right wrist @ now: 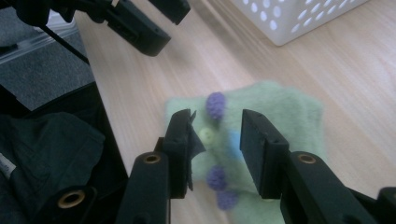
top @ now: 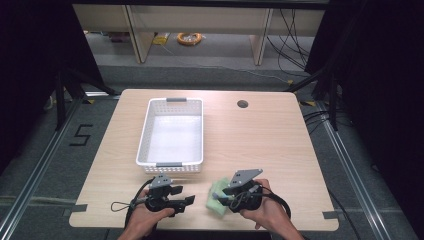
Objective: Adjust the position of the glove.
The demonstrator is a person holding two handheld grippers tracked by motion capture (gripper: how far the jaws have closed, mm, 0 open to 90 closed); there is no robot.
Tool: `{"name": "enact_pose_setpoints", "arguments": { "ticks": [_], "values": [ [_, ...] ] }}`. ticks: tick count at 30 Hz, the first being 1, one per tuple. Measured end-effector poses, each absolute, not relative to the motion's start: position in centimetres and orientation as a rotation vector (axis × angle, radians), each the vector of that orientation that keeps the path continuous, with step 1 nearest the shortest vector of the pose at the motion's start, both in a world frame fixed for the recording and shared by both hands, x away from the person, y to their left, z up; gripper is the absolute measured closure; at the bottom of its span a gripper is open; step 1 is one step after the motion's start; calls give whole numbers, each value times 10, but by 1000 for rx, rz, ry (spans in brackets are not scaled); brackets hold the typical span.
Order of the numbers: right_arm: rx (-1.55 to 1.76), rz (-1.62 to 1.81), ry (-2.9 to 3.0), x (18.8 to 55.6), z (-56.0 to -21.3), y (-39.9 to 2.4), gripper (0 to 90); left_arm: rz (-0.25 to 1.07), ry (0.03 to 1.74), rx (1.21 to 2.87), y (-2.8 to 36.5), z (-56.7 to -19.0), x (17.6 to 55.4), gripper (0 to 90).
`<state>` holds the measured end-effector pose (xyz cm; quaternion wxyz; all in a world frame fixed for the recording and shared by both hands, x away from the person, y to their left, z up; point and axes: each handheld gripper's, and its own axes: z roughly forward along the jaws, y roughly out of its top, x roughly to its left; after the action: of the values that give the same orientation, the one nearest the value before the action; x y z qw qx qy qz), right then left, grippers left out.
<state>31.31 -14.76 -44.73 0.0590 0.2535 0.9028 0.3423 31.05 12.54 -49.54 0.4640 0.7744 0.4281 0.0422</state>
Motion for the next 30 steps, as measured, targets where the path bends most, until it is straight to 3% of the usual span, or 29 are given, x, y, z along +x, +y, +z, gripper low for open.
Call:
{"name": "enact_pose_setpoints", "arguments": {
  "ticks": [13, 22, 30],
  "values": [
    [968, 997, 2671, 293, -459, -165, 611, 116, 993, 1911, 114, -482, 314, 396],
    [1001, 1030, 2629, 279, -471, -165, 588, 108, 854, 1998, 73, -460, 341, 434],
    [1002, 1049, 2644, 270, -473, -154, 588, 91, 798, 2066, 47, -464, 358, 465]
  ]
}}
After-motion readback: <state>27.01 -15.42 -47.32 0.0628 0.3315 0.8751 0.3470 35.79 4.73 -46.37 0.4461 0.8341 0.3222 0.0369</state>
